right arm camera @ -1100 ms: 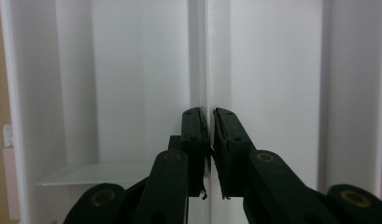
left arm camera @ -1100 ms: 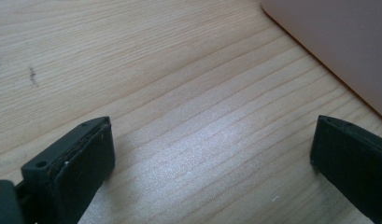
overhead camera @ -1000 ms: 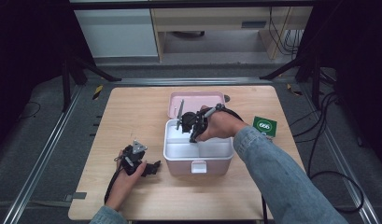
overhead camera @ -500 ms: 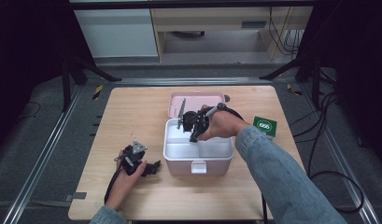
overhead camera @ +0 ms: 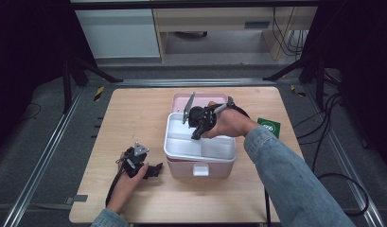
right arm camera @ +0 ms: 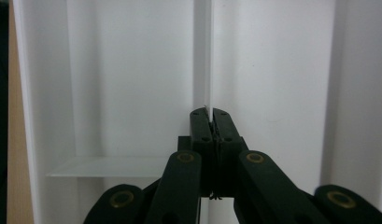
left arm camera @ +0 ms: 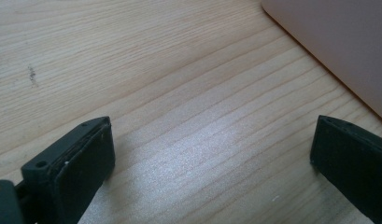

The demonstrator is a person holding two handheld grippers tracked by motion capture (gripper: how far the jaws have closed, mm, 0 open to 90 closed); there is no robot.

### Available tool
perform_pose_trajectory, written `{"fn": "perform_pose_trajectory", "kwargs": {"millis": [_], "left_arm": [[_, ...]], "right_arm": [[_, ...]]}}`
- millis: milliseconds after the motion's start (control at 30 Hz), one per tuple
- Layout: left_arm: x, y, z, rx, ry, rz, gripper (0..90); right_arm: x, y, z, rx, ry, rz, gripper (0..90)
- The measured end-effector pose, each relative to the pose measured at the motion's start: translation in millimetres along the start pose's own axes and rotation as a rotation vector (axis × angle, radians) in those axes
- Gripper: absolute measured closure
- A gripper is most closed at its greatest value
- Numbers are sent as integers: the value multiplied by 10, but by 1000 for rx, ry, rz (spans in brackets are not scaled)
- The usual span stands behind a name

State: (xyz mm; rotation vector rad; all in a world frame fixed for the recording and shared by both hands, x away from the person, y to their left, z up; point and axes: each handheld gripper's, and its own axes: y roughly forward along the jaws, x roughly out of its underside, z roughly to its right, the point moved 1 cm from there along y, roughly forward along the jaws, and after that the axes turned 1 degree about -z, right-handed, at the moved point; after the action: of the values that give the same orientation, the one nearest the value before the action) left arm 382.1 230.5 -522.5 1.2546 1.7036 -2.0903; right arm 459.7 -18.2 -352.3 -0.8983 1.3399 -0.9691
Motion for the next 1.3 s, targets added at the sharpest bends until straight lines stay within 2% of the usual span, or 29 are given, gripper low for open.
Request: {"fn": "perform_pose_trajectory", "kwargs": {"millis": [300,467,567,767,1000,1167,1300], "left_arm": [[0,-2,-1,-1,2,-4,0],[0,-2,-1,-1,1,-3,0],[0,-1,-1,1,1,-2,0],[0,-2,-1,-1,2,-3,0],[0,-1,-1,0,1,-1,0],[-1,0,-1,1,2,-2,0],[-1,0,-1,1,2,-2,0]], "right_arm": [[24,-420,-60,42,32,160,898],[22,-627,-92,85,31,184,898],[82,-727,-104,119,48,182,898],[356,-926,-152,177,94,162,897],[780,-1143,-241,220,151,151,897],[1111,-1205,-298,252,208,125,897],[1353,-1199,-362,252,239,118,897]]}}
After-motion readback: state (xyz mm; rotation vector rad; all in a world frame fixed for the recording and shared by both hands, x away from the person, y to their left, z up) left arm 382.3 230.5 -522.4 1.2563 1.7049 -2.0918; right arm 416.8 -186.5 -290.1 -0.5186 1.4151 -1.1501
